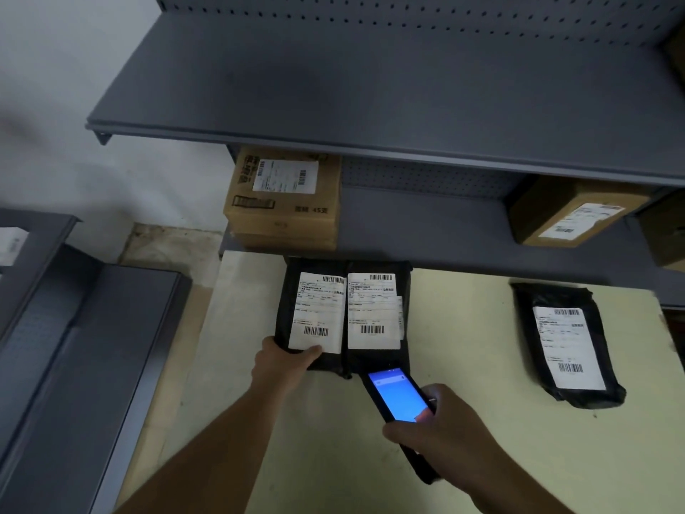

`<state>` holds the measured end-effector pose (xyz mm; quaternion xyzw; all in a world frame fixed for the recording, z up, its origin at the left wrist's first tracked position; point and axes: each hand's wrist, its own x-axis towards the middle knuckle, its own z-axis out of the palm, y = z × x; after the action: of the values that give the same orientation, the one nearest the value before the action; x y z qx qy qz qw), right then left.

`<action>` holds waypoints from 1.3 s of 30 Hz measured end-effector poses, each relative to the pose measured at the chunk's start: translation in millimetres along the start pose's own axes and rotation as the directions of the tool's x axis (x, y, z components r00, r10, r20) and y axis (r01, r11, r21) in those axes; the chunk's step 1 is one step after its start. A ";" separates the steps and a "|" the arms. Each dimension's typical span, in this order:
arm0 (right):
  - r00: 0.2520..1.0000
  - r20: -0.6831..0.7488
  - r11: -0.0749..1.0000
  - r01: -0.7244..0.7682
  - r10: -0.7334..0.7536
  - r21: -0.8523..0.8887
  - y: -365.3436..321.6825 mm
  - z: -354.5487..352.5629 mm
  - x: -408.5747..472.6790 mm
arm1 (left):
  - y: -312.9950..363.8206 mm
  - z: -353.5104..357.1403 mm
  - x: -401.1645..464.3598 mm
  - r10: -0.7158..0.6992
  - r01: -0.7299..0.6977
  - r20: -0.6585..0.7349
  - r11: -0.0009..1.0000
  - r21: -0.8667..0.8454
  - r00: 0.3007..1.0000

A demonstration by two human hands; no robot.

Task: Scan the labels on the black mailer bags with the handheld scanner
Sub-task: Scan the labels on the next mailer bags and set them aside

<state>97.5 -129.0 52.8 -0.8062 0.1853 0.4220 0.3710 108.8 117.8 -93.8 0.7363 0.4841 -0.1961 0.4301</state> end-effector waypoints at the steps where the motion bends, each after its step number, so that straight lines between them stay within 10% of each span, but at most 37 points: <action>1: 1.000 -0.005 1.000 -0.004 0.004 0.000 -0.9 0.3 0.9 | 0.3 2.0 1.1 -0.005 0.005 0.006 1.000 -0.001 1.000; 20: 0.999 -0.007 0.997 -0.049 0.049 -0.051 1.0 -5.9 -0.3 | 19.0 28.7 -8.5 -0.056 0.064 -0.071 0.991 0.115 0.996; 39: 1.000 0.002 0.999 0.007 -0.007 -0.047 16.6 -14.2 -16.9 | -2.8 -8.4 -16.8 -0.027 0.069 0.152 0.959 -0.276 0.988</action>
<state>85.3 -150.9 64.5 -0.8150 0.1722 0.4254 0.3537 97.7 116.1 -78.5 0.6395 0.4918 -0.1896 0.5596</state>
